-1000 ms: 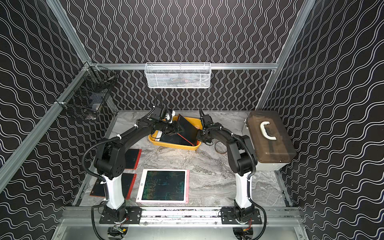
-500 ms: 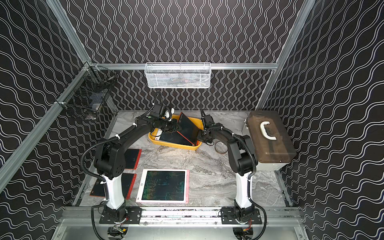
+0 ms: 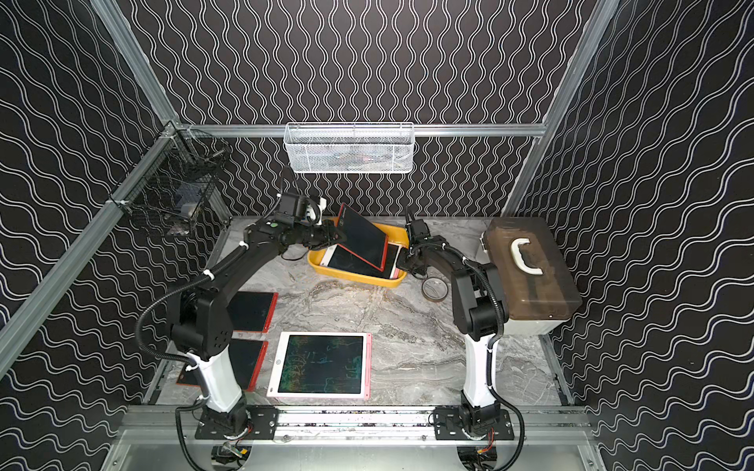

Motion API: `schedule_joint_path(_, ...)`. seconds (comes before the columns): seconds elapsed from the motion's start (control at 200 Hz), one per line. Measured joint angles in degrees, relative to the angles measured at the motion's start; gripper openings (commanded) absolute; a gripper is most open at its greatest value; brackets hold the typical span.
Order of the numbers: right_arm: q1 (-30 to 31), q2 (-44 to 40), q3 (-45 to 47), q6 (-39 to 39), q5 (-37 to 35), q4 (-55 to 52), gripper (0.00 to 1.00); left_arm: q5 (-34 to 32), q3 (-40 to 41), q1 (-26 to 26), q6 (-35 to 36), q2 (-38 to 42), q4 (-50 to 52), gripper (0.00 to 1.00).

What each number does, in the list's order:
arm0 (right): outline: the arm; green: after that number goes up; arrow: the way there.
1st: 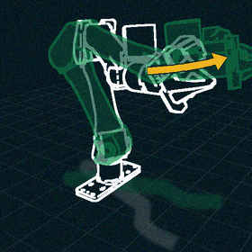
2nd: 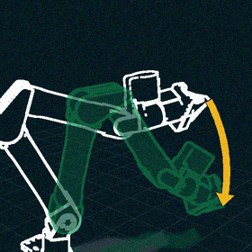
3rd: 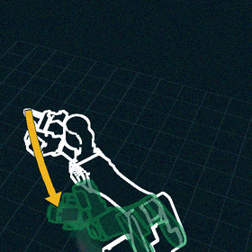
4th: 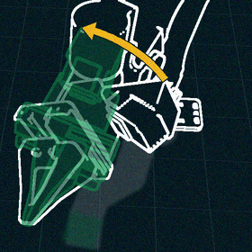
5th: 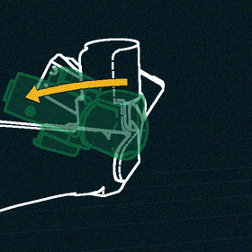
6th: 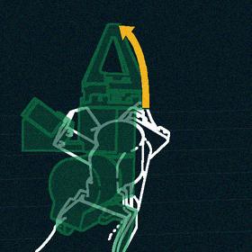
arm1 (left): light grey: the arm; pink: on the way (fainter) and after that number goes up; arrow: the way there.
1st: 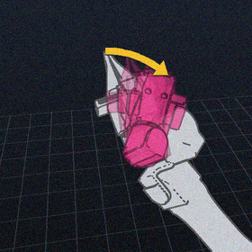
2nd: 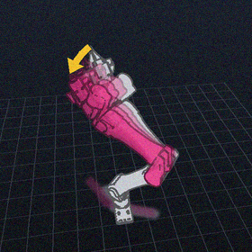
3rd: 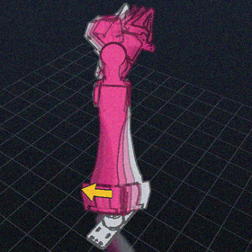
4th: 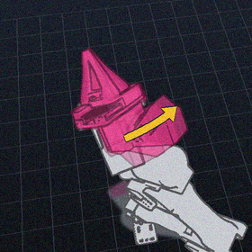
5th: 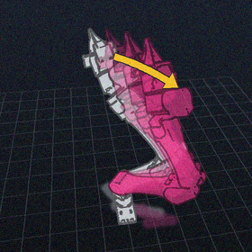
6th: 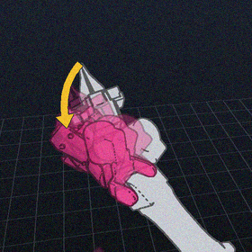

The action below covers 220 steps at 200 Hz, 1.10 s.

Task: Take out the writing tablet from the storage box
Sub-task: Move the storage box to the center of the board.

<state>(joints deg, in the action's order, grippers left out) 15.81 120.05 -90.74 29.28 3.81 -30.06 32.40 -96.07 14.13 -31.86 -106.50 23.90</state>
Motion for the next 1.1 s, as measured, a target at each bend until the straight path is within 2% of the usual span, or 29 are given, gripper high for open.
schedule_joint_path(0.3,-5.5,5.5,-8.0,-5.7,-0.3,-1.0,0.06,3.9,-0.3,-5.0,-1.7,4.3,-1.2,0.0)
schedule_joint_path(0.525,-6.1,7.6,-11.8,-10.3,-0.9,-2.6,0.09,6.2,0.4,-8.5,-3.0,7.8,-1.8,0.0)
schedule_joint_path(0.565,-6.2,7.8,-12.3,-11.1,-1.2,-3.1,0.12,6.8,0.6,-9.0,-3.0,8.2,-1.9,0.0)
schedule_joint_path(0.621,-6.3,8.4,-13.5,-12.4,-1.2,-4.1,0.24,7.2,0.9,-9.4,-3.1,8.5,-2.3,0.0)
schedule_joint_path(0.696,-6.5,9.3,-15.4,-13.9,-1.5,-5.9,0.31,7.7,1.3,-10.0,-3.2,8.9,-2.4,0.0)
schedule_joint_path(0.786,-6.6,9.2,-16.1,-14.5,-1.6,-7.4,0.5,8.2,1.8,-10.4,-3.7,9.7,-2.4,0.0)
schedule_joint_path(0.936,-6.6,4.9,-15.3,-14.7,-2.1,-8.3,0.59,9.6,3.1,-11.1,-4.1,12.1,-2.8,0.0)
schedule_joint_path(1.101,-6.6,-5.3,-11.6,-11.7,-1.2,-6.0,0.67,10.5,5.2,-12.0,-4.2,15.9,-2.9,0.0)
